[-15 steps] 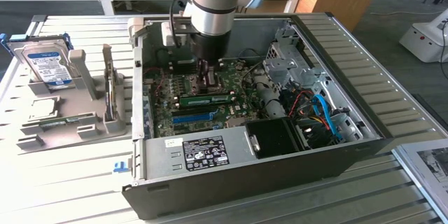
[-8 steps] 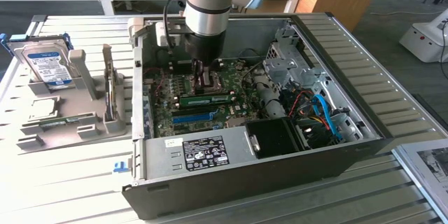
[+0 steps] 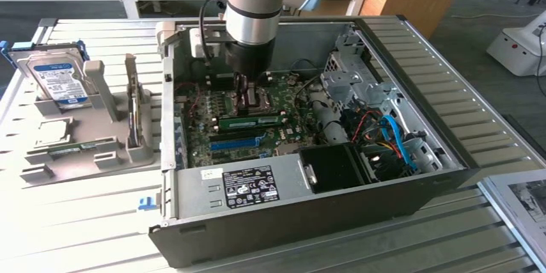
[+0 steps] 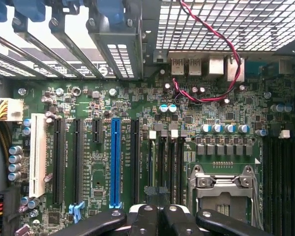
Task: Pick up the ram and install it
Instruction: 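Press down the ram until it locks into place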
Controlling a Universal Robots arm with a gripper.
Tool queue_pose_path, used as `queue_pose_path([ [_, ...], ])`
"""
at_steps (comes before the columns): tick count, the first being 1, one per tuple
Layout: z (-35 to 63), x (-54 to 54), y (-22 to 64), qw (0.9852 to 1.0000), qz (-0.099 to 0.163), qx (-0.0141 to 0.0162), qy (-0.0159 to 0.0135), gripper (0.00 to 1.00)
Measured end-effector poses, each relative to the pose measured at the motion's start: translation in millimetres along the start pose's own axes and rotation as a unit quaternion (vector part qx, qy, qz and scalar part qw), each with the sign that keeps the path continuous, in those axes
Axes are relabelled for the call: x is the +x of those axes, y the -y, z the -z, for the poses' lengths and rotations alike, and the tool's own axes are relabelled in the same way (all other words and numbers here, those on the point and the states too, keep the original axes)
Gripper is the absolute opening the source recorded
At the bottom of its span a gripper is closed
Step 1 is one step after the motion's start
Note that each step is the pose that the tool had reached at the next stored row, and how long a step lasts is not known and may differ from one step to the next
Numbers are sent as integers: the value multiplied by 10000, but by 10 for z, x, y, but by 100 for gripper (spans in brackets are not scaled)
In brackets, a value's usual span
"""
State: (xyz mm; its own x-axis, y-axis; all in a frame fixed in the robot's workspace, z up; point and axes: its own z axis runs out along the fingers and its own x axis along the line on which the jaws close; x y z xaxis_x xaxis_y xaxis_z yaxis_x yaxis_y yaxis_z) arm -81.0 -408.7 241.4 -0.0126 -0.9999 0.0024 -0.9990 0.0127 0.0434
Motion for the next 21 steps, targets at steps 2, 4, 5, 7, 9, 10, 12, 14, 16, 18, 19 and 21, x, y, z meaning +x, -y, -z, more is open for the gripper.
queue_pose_path([
  [2, -12, 0, 0, 10000, 0, -1, -1, 11],
  [4, -24, 0, 1, 10000, 0, 0, -1, 11],
  [5, -31, 0, 1, 10000, 0, 0, 0, 11],
  [7, -41, 0, 2, 10000, 0, 0, 0, 11],
  [9, -51, 0, 2, 10000, 0, 0, 0, 11],
  [10, -56, 0, 2, 10000, 0, 0, 0, 11],
  [12, -66, 0, 3, 10000, 0, 0, -1, 11],
  [14, -74, 0, 3, 10000, 0, 0, -1, 11],
  [16, -83, 0, 4, 10000, 0, 0, 0, 11],
  [18, -92, 0, 4, 10000, 0, 0, 0, 11],
  [19, -94, 0, 4, 10000, 0, 0, -1, 11],
  [21, -95, 0, 4, 10000, 0, -1, -2, 11],
])
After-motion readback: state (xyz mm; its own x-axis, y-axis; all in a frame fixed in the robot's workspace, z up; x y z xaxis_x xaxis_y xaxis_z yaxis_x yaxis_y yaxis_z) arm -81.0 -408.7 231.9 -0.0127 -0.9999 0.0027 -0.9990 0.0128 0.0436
